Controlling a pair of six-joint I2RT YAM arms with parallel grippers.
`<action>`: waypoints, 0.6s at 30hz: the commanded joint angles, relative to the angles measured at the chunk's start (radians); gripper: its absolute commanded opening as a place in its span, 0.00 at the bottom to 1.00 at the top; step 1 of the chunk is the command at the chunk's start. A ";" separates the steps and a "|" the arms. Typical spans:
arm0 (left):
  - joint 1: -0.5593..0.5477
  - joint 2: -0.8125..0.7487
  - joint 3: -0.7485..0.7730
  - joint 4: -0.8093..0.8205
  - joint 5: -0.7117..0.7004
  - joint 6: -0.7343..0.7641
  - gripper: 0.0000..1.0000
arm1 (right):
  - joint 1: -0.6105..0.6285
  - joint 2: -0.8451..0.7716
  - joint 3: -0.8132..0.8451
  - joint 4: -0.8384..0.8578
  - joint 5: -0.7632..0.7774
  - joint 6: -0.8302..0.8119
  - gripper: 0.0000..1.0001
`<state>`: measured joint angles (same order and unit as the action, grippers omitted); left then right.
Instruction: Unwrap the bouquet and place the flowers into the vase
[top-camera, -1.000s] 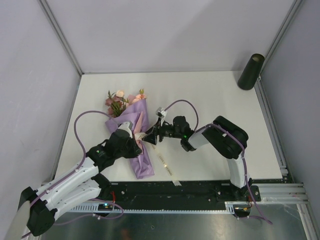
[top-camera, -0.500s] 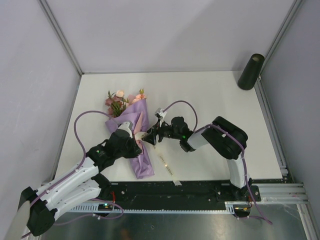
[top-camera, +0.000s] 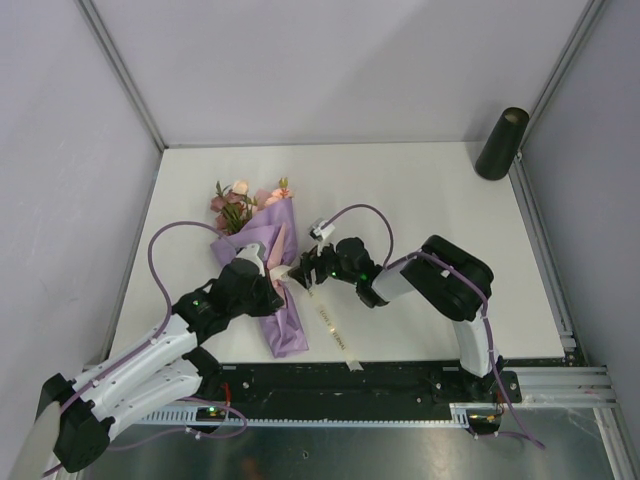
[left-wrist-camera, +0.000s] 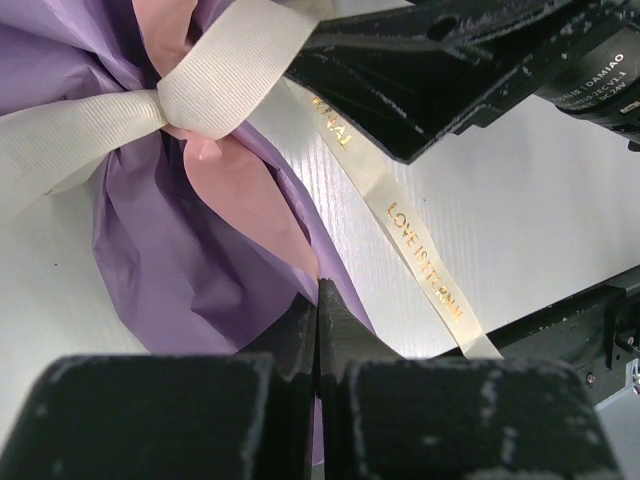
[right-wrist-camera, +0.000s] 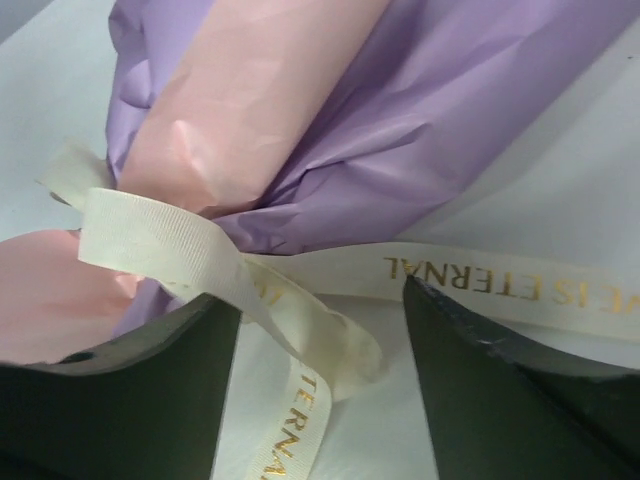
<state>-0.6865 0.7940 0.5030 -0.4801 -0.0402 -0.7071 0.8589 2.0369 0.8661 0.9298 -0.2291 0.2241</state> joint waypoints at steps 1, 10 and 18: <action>-0.007 -0.006 0.000 0.038 -0.001 0.017 0.00 | 0.002 -0.028 0.023 0.020 0.031 -0.039 0.62; -0.007 0.009 -0.009 0.037 -0.018 0.005 0.00 | 0.016 -0.081 -0.039 0.117 0.103 -0.035 0.03; -0.007 0.029 -0.018 0.035 -0.023 -0.010 0.00 | -0.003 -0.169 -0.053 -0.006 0.321 -0.014 0.00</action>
<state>-0.6872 0.8158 0.5022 -0.4797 -0.0467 -0.7078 0.8665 1.9312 0.8200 0.9432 -0.0563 0.2092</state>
